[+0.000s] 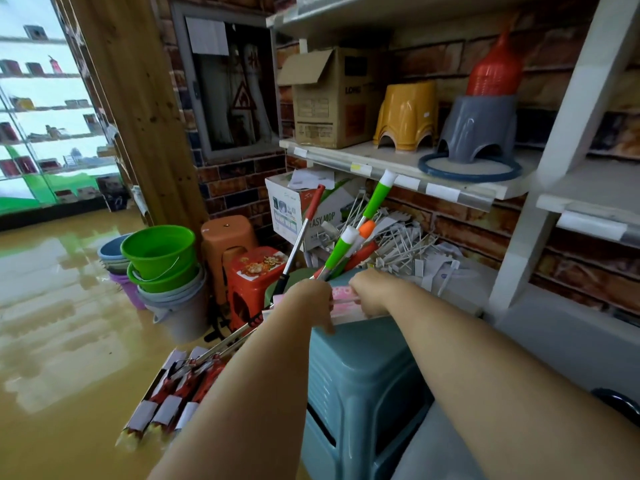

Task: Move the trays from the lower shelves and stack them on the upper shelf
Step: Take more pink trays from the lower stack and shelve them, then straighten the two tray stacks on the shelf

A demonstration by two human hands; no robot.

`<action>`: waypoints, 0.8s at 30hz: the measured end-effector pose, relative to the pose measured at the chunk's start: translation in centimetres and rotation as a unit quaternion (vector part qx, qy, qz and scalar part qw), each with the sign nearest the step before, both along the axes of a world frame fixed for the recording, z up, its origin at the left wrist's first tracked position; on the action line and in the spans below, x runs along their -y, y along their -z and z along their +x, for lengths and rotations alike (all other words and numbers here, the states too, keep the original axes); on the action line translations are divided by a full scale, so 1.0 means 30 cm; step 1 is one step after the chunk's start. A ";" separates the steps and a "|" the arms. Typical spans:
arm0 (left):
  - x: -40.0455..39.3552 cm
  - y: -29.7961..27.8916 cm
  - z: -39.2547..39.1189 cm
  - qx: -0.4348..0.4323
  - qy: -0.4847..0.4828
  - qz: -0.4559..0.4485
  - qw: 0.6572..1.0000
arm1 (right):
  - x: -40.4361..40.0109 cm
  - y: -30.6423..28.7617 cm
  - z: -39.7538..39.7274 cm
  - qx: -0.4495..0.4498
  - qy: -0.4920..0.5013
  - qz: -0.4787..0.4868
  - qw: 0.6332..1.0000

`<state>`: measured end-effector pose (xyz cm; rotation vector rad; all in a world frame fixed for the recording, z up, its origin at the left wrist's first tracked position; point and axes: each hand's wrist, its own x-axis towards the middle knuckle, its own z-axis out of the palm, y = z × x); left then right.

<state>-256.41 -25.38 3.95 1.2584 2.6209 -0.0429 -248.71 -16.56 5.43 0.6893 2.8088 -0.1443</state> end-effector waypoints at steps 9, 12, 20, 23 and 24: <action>-0.010 -0.169 -0.017 -0.106 0.032 0.040 0.993 | -0.018 -0.194 0.009 -0.017 -0.019 0.048 0.999; -0.026 -0.246 -0.011 -0.131 0.046 0.034 0.990 | -0.026 -0.261 0.011 -0.023 -0.006 0.054 0.998; -0.092 -0.431 0.009 -0.167 0.079 0.024 0.982 | -0.042 -0.421 0.072 -0.052 0.039 0.101 0.993; -0.121 -0.476 0.033 -0.174 0.101 0.046 0.979 | -0.064 -0.466 0.113 -0.065 0.061 0.118 0.989; -0.129 -0.493 0.044 -0.174 0.109 0.054 0.977 | -0.068 -0.481 0.127 -0.065 0.072 0.121 0.988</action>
